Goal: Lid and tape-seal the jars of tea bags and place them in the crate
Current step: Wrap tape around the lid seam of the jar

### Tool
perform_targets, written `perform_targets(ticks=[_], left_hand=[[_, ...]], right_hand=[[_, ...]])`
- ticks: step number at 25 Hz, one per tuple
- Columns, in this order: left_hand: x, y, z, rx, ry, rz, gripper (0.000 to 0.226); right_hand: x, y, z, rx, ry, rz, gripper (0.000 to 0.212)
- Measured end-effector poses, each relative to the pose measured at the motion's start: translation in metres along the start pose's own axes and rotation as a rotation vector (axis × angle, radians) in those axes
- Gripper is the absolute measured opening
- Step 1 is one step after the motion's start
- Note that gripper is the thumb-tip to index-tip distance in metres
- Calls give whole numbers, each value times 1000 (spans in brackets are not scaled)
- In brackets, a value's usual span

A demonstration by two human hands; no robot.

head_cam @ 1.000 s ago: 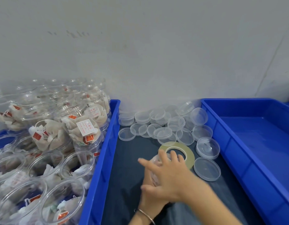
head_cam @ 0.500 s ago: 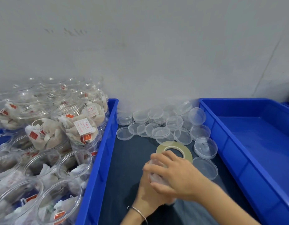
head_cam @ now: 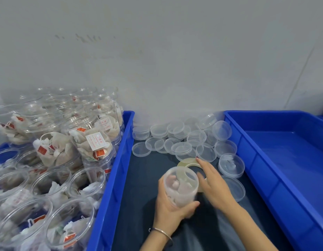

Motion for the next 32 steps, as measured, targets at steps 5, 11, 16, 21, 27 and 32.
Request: perform_targets(ticks=[5, 11, 16, 21, 27, 32], left_hand=[[-27, -46, 15, 152, -31, 12, 91], [-21, -58, 36, 101, -29, 14, 127], [2, -75, 109, 14, 390, 150, 68], [19, -67, 144, -92, 451, -143, 62], [33, -67, 142, -264, 635, 15, 42], [42, -61, 134, -342, 706, 100, 36]], right_hand=[[15, 19, 47, 830, 51, -172, 48], [16, -34, -12, -371, 162, 183, 23], [80, -64, -70, -487, -118, 154, 19], [120, -38, -90, -208, 9, -41, 28], [128, -22, -81, -250, 122, 101, 27], [122, -12, -59, -181, 168, 48, 30]])
Point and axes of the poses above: each hand's wrist, its own x-axis away from the middle knuckle, its own y-axis out of the palm, z = x × y, the point moved 3 cm from there along -x, towards the middle knuckle, and after that the axes turned 1 degree about y, right-handed, at the moved point
